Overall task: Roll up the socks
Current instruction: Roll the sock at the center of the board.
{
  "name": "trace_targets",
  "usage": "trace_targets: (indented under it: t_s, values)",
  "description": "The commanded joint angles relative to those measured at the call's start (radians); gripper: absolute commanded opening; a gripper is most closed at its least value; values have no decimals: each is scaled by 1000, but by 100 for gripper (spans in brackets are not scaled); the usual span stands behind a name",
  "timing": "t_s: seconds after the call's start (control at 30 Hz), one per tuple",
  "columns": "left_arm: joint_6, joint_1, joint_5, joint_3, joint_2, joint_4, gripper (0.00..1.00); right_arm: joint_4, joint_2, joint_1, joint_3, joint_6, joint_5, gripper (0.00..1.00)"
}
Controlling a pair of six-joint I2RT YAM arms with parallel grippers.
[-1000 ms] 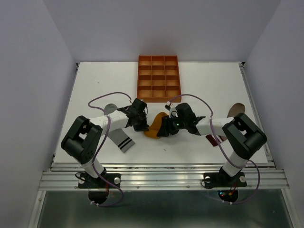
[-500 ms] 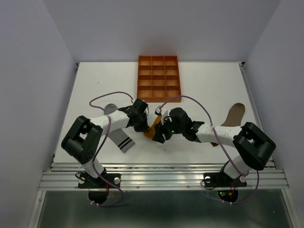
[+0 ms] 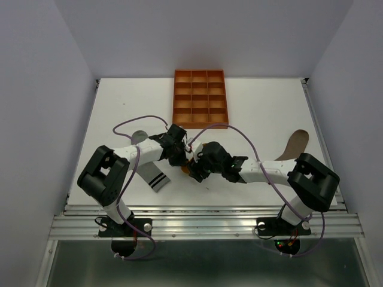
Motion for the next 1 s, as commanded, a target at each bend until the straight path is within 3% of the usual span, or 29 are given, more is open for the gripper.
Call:
trace_targets:
  t_s: [0.0,0.2,0.43,0.53,0.63,0.7,0.83,0.97]
  values:
    - [27,-13,-2,-7,20,-102,0,-13,23,25,52,-54,86,61]
    - [17,-13,2,2,26,-108,0,-56,56,89,58,-77,111,57]
    - [-1,-13,13,2,23,-118,0,-86,92,132,64,-91,249,51]
    - [-7,-13,45,-2,11,-104,0,-91,116,154,67,-99,310,28]
    - [-7,-13,65,-10,-1,-101,0,-100,144,163,69,-103,364,14]
    - [-6,-13,77,-19,-7,-95,0,-109,161,163,67,-93,378,10]
    - [-7,-13,93,-25,-27,-82,14,-96,178,163,43,-4,387,1]
    - [-6,2,88,-12,-41,-81,22,-65,169,163,17,88,353,1]
